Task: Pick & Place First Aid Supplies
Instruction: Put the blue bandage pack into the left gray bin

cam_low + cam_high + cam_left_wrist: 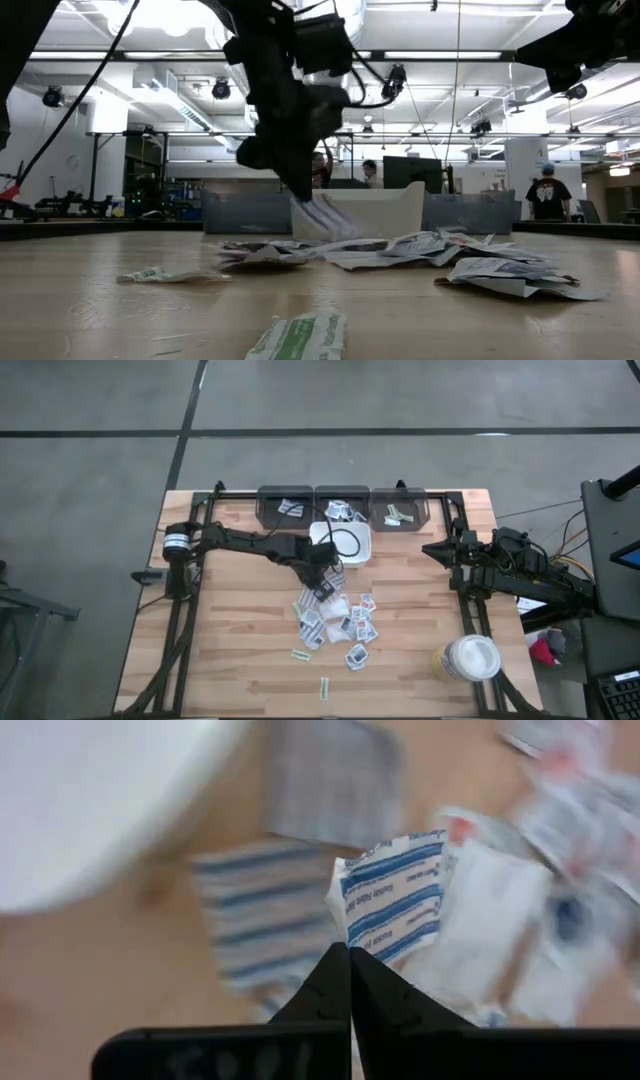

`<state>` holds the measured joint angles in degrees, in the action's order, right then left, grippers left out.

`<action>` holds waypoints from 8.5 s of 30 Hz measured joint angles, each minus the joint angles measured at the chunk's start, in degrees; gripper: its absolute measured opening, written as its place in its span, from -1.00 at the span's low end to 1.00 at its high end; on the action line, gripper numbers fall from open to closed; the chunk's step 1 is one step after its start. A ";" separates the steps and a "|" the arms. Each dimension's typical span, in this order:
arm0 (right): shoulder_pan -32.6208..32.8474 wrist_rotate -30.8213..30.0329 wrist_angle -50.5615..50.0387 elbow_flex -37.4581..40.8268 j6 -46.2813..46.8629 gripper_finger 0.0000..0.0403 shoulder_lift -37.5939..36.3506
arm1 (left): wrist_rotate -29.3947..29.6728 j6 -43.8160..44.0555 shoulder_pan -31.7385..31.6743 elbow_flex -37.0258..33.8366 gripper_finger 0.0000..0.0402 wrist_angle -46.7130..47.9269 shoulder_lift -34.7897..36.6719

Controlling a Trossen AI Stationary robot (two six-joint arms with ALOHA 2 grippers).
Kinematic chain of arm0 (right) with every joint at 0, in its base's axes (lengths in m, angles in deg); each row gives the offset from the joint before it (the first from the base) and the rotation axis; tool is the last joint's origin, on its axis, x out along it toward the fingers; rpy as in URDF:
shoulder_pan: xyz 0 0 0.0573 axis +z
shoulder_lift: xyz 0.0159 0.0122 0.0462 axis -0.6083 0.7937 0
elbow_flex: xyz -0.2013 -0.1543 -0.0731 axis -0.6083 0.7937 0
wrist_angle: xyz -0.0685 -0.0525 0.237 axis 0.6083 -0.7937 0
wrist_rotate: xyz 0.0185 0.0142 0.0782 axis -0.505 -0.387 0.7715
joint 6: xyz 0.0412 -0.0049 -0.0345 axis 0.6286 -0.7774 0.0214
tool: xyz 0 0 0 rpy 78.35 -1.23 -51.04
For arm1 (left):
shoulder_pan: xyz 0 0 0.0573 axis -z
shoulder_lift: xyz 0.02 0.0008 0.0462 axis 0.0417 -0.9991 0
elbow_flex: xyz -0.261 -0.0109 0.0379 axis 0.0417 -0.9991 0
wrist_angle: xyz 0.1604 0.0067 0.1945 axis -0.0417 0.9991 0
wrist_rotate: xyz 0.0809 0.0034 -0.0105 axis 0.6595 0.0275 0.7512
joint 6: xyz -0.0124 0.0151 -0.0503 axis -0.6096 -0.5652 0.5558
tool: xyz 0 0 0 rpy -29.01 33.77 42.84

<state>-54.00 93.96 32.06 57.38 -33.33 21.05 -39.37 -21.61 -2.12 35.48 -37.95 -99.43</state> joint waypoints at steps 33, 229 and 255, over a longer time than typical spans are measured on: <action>0.00 -0.02 0.00 0.02 0.02 -0.81 0.00 | 33.29 -5.63 -7.27 15.05 -1.00 4.69 6.56; 0.01 0.00 0.02 0.00 0.00 -0.81 0.00 | 17.50 34.86 9.07 -5.47 -0.47 2.12 -6.46; 0.02 0.00 0.03 0.02 0.02 -0.81 0.00 | 21.42 32.42 9.09 -2.12 -1.00 5.76 -5.68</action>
<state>-53.98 93.96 32.08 57.40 -33.31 21.05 -17.95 10.81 6.97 33.37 -32.19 -105.11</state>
